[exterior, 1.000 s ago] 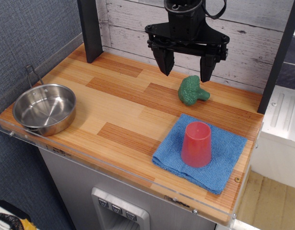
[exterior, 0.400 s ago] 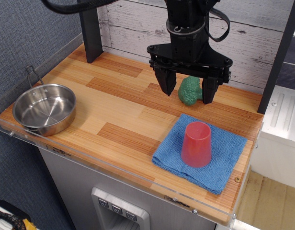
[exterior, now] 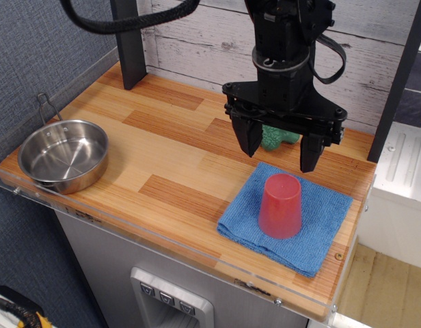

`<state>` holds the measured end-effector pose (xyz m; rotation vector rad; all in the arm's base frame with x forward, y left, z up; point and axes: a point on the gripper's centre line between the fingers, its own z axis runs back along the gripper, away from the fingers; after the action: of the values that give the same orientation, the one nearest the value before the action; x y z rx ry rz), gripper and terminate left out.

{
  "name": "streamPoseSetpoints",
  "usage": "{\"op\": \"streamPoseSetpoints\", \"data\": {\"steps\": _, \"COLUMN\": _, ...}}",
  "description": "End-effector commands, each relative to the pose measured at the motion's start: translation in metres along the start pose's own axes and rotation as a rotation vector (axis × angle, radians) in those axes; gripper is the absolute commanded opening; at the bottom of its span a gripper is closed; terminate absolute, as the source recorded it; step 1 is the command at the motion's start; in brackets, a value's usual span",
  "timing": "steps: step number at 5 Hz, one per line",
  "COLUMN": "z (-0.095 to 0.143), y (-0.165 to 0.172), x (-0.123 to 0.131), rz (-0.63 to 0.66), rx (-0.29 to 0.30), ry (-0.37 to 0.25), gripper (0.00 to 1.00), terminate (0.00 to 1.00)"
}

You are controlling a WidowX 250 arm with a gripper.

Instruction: Place the red coloured bottle to the far edge of the table.

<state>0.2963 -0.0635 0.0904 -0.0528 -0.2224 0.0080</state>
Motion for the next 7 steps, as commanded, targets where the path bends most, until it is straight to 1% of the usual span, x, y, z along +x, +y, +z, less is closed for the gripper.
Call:
{"op": "streamPoseSetpoints", "data": {"steps": 1, "z": -0.004, "y": -0.004, "x": -0.003, "rz": -0.026, "rx": 0.032, "ry": -0.023, "gripper": 1.0, "terminate": 0.0}}
{"op": "streamPoseSetpoints", "data": {"steps": 2, "z": -0.012, "y": -0.005, "x": -0.002, "rz": -0.047, "rx": 0.001, "ry": -0.015, "gripper": 1.0, "terminate": 0.0}}
{"op": "streamPoseSetpoints", "data": {"steps": 4, "z": -0.031, "y": -0.004, "x": -0.009, "rz": -0.051, "rx": -0.035, "ry": 0.025, "gripper": 1.0, "terminate": 0.0}}
{"op": "streamPoseSetpoints", "data": {"steps": 5, "z": -0.035, "y": -0.004, "x": -0.01, "rz": -0.056, "rx": -0.031, "ry": 0.043, "gripper": 1.0, "terminate": 0.0}}
{"op": "streamPoseSetpoints", "data": {"steps": 6, "z": -0.035, "y": -0.005, "x": -0.01, "rz": -0.061, "rx": -0.03, "ry": 0.049, "gripper": 1.0, "terminate": 0.0}}
{"op": "streamPoseSetpoints", "data": {"steps": 7, "z": -0.033, "y": -0.006, "x": -0.009, "rz": -0.048, "rx": -0.025, "ry": 0.076, "gripper": 0.0, "terminate": 0.0}}
